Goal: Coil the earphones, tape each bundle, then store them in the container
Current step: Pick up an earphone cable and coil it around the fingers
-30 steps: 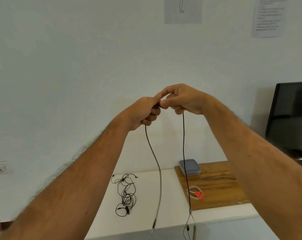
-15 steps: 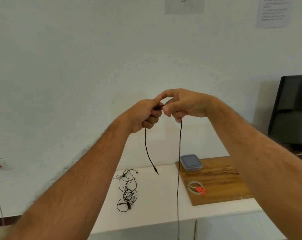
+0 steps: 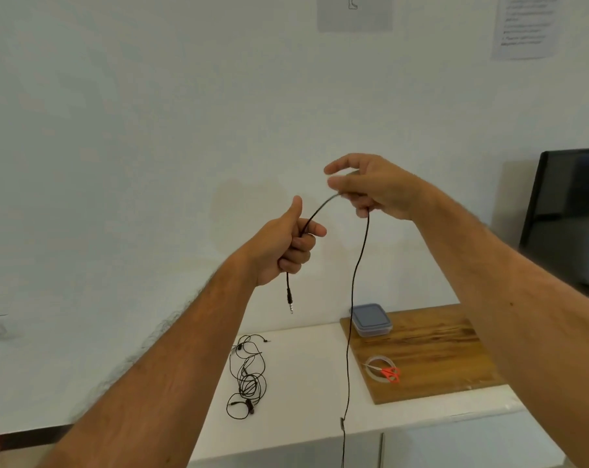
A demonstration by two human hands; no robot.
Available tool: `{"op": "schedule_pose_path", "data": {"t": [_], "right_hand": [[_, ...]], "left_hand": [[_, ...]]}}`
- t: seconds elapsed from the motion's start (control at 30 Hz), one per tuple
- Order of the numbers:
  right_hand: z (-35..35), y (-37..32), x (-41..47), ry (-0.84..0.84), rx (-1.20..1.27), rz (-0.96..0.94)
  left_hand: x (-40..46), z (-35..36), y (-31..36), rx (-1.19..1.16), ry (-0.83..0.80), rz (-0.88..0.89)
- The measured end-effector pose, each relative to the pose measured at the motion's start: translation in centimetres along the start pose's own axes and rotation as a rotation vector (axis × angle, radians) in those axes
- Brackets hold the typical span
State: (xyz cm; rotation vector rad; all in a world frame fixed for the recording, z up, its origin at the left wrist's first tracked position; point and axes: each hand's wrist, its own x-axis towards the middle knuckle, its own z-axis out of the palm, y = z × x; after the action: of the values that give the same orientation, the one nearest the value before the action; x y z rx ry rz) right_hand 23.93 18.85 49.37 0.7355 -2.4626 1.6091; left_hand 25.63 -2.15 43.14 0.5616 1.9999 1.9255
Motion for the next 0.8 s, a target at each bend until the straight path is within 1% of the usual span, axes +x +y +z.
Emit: {"op": "schedule_pose_path", "data": {"t": [0.1,0.17,0.33,0.4,0.63,0.8], "right_hand": [[0.4,-0.4,-0.3,-0.237,-0.122,0.034],[0.8,-0.7,-0.3,-0.264,-0.212,-0.005],[1.1,-0.8,0.3,-0.060,-0.245,-0.114],[1.1,-0.6,0.4,-0.009,-0.235,-0.134],[1.7,-0.1,0.5,0.057,-0.175,-0.187],[1.4,0.1,0.4,0.116,-0.197,-0.215]], "left_hand": [[0.1,0.2,0.2,-0.019,0.007,0.014],[0.1,0.4,0.2,-0.020,-0.001,0.019],[-0.1,0.3,-0.6,-0.050,-0.015,0.012],[-0.2,0.3,-1.0,-0.063,-0.019,0.010],[-0.3,0.9,-1.5,-0.123,-0.019,-0.013],[-0.2,0.6,-1.9,-0.161,-0.039,-0.013]]}}
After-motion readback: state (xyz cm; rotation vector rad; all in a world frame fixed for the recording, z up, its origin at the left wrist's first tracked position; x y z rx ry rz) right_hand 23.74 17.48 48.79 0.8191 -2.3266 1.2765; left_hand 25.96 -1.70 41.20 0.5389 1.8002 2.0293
